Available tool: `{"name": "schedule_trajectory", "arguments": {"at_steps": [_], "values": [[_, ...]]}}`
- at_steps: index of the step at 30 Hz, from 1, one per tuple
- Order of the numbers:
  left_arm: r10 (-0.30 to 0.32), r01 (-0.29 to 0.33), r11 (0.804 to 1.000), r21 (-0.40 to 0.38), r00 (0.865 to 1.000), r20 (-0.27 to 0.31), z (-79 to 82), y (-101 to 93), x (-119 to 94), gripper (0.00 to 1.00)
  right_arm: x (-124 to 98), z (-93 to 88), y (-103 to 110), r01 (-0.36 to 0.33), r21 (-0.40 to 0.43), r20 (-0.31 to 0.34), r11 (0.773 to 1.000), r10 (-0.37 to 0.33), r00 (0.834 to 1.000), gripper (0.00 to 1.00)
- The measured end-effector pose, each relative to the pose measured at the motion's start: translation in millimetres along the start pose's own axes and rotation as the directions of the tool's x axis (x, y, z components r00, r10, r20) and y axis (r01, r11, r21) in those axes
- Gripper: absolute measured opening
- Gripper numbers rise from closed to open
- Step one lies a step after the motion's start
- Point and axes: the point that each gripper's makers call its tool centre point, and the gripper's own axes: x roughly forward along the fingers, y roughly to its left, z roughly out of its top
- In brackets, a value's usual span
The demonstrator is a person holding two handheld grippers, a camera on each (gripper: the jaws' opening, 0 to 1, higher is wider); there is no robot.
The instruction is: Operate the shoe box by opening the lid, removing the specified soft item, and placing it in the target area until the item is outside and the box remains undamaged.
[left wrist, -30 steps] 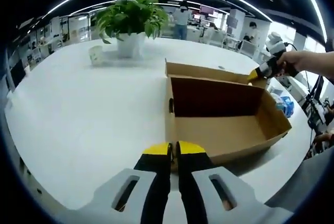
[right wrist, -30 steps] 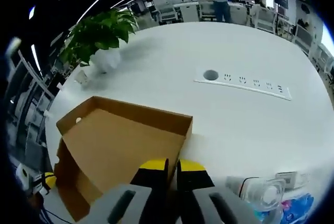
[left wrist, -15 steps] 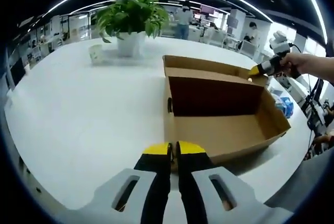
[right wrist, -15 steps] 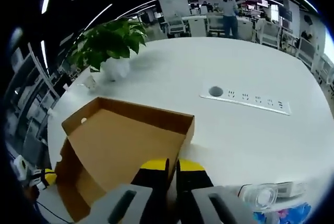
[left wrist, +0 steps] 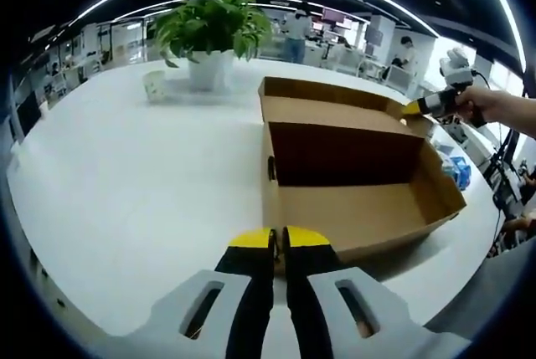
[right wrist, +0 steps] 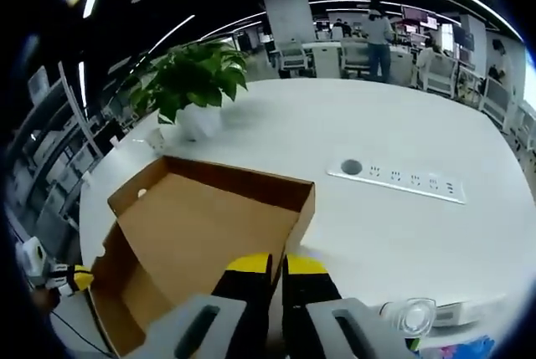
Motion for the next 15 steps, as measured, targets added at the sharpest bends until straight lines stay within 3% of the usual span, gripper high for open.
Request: {"name": "schedule_trajectory", "arguments": {"at_steps": [15], "values": [[-0.002, 0.002, 1.000, -0.001, 1.000, -0.003, 0.8, -1.2, 0, 0.01, -11, 14.8, 6, -0.012, -0.113, 0.088, 0.993, 0.022, 0.996, 0.00]]}}
